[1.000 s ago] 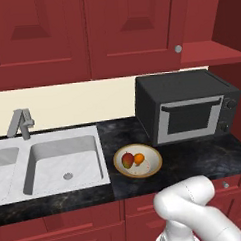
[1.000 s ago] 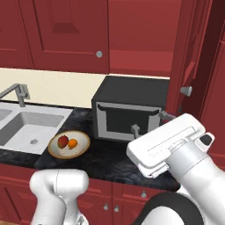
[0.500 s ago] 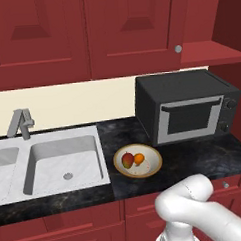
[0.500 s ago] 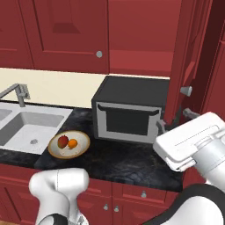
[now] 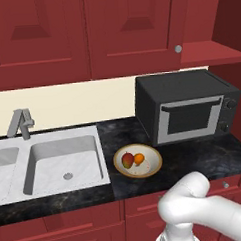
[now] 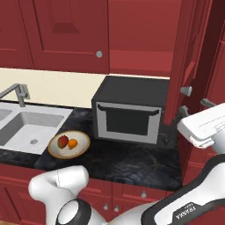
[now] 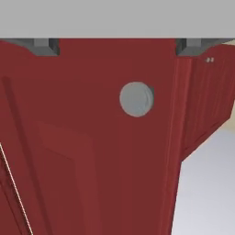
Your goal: Open the cabinet. Pick the mango and tangerine from the cabinet and place them into the bowl. Then close the cabinet.
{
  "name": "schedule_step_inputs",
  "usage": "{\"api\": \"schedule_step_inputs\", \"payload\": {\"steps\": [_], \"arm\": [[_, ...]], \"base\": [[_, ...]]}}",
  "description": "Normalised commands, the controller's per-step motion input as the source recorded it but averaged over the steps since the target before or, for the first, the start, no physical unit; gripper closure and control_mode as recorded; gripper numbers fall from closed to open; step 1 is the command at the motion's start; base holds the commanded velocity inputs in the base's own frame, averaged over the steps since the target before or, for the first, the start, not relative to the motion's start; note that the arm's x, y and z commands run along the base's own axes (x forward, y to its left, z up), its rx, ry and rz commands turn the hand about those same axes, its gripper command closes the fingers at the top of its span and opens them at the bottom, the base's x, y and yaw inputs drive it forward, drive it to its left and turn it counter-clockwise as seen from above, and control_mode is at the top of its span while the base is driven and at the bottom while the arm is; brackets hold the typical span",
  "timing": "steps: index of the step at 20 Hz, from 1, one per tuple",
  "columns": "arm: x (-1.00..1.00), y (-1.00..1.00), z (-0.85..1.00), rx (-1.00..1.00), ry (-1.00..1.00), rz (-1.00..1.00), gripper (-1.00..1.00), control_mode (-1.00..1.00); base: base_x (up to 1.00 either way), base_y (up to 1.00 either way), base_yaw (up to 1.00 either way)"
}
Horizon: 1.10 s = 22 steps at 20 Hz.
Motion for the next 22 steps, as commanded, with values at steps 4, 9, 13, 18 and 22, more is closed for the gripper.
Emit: {"api": "schedule_step_inputs", "payload": {"steps": [4, 9, 13, 18, 22], "arm": [[0.99, -0.11, -0.18, 0.0, 0.1, 0.02, -1.0, -1.0], [0.59, 0.24, 0.0, -0.02, 0.08, 0.0, -1.0, -1.0], [0.3, 0.55, 0.0, -0.07, 0.01, 0.0, -1.0, -1.0], [0.32, 0.87, 0.04, -0.12, 0.0, -0.1, -1.0, -1.0], [0.32, 1.0, 0.12, -0.16, 0.0, -0.28, -1.0, -1.0]], "base": [[0.0, 0.0, 0.0], [0.0, 0.0, 0.0], [0.0, 0.0, 0.0], [0.0, 0.0, 0.0], [0.0, 0.0, 0.0]]}}
